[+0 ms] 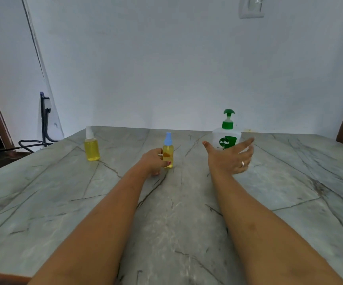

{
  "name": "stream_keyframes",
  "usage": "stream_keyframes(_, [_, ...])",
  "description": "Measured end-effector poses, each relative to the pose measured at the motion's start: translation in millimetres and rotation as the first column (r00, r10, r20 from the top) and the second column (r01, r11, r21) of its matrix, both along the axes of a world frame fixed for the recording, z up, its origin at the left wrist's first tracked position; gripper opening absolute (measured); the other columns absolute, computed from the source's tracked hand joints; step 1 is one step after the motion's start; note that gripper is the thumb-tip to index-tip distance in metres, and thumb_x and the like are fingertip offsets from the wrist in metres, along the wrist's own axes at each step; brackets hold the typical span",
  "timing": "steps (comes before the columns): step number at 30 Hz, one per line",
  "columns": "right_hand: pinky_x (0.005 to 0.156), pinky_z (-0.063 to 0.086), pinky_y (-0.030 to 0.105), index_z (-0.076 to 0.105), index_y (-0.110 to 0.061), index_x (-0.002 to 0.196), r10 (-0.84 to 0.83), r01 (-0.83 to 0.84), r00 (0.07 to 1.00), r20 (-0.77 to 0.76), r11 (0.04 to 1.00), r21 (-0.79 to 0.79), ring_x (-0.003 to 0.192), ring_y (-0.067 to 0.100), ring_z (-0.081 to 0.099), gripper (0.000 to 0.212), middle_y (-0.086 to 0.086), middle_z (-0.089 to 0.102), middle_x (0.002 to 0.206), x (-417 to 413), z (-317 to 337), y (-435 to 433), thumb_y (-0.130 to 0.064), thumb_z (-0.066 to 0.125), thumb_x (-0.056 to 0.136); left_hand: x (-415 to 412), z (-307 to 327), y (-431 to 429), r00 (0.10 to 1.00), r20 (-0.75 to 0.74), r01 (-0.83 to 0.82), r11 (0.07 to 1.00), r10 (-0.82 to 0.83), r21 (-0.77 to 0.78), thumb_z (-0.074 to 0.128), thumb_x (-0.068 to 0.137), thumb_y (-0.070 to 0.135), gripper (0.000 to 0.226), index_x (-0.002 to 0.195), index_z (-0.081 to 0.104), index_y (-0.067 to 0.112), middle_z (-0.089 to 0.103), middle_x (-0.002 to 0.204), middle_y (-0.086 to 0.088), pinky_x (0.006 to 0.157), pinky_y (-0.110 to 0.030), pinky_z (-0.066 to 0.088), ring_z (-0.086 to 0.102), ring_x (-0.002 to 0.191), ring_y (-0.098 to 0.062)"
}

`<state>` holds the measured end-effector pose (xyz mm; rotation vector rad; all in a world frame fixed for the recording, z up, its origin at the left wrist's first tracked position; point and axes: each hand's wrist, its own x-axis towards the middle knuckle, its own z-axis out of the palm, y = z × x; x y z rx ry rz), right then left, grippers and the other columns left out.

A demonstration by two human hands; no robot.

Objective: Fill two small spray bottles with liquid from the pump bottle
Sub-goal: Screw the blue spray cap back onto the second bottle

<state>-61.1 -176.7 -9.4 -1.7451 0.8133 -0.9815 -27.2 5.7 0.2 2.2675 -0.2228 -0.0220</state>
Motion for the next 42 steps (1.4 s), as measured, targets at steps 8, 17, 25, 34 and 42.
stream_keyframes(8, [0.105,0.025,0.036,0.029,-0.019,0.144,0.592,-0.492,0.794,0.137,0.759,-0.426,0.127,0.027,0.038,0.077,0.010,0.038,0.137,-7.5,-2.8,65.8,-0.047,0.066,0.083,-5.0,11.6,57.4,0.918,0.311,-0.173,0.953,0.248,-0.248,0.079,0.071,0.009,0.054,0.119,0.056,0.012,0.064,0.119,-0.006,0.084,-0.028,0.048,0.060,0.108,-0.020])
stream_keyframes(17, [0.078,0.038,0.027,0.048,-0.006,0.119,0.630,-0.681,0.731,-0.261,0.699,-0.220,0.104,0.029,0.055,0.050,0.014,0.058,0.115,36.7,-9.4,90.6,-0.022,0.073,0.079,28.4,-2.1,175.1,0.748,0.219,-0.556,0.771,0.627,-0.310,0.077,0.075,0.029,0.094,0.148,0.020,0.013,0.035,0.148,-0.014,0.111,-0.038,0.026,0.034,0.135,-0.030])
stream_keyframes(25, [0.071,0.034,0.023,0.057,-0.005,0.104,0.628,-0.687,0.724,-0.286,0.694,-0.216,0.085,0.018,0.050,0.035,0.005,0.055,0.093,46.1,-4.0,79.1,-0.020,0.075,0.079,50.8,2.7,153.7,0.821,0.222,-0.473,0.844,0.527,-0.253,0.069,0.083,0.021,0.050,0.126,0.049,0.007,0.057,0.125,-0.016,0.092,-0.034,0.040,0.053,0.114,-0.033])
stream_keyframes(34, [0.072,0.037,0.025,0.057,-0.005,0.098,0.601,-0.644,0.763,-0.240,0.739,-0.197,0.083,0.018,0.050,0.029,0.005,0.054,0.089,27.9,2.2,55.3,-0.019,0.075,0.079,17.8,7.3,42.4,0.965,0.196,-0.133,0.968,0.176,-0.214,0.074,0.079,0.020,0.046,0.118,0.053,0.009,0.061,0.114,-0.012,0.090,-0.033,0.046,0.058,0.105,-0.027])
stream_keyframes(42, [0.069,0.036,0.023,0.056,-0.008,0.099,0.593,-0.660,0.744,-0.310,0.725,-0.196,0.085,0.017,0.050,0.032,0.005,0.056,0.093,28.2,-5.5,45.6,-0.023,0.075,0.079,11.9,-6.1,10.3,0.972,0.185,-0.105,0.970,0.147,-0.218,0.074,0.078,0.022,0.041,0.113,0.054,0.014,0.059,0.107,-0.005,0.079,-0.025,0.040,0.053,0.094,-0.017])
